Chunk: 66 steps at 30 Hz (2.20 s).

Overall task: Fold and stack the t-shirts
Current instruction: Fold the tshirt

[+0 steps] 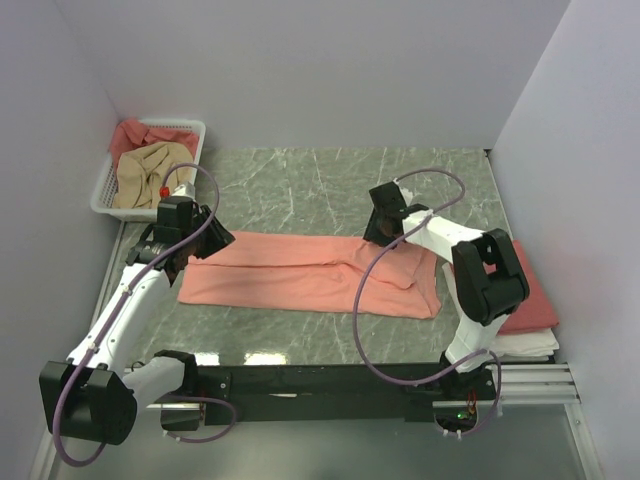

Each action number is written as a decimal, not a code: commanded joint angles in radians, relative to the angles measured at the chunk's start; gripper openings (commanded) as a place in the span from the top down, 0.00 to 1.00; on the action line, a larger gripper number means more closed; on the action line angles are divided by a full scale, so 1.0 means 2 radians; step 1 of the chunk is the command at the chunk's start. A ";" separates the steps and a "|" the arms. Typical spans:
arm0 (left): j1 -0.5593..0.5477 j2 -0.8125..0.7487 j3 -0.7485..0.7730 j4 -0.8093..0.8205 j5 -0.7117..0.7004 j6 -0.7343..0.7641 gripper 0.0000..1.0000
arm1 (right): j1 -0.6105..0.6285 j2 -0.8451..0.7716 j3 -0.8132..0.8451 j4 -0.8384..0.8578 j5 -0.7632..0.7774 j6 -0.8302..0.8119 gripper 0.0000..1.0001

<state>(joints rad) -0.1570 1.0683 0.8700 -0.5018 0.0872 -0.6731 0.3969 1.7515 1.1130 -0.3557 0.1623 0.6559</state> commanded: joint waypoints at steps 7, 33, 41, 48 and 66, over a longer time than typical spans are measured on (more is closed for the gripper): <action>-0.001 -0.010 0.000 0.009 0.013 0.010 0.62 | 0.015 0.016 0.047 0.007 0.019 0.000 0.52; 0.000 -0.015 -0.004 0.012 0.018 0.010 0.62 | 0.043 0.021 0.036 -0.012 0.058 0.013 0.73; 0.000 -0.016 -0.005 0.012 0.019 0.010 0.61 | 0.047 0.033 0.048 -0.011 0.058 0.014 0.61; 0.000 -0.015 -0.005 0.011 0.018 0.010 0.61 | 0.055 0.042 0.049 -0.012 0.058 0.018 0.68; -0.001 -0.010 -0.006 0.013 0.022 0.010 0.62 | 0.106 -0.086 -0.059 0.014 0.062 0.080 1.00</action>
<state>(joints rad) -0.1570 1.0618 0.8574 -0.4984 0.1131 -0.6727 0.5835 1.6436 1.0370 -0.3695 0.2623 0.7555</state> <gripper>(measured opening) 0.386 0.007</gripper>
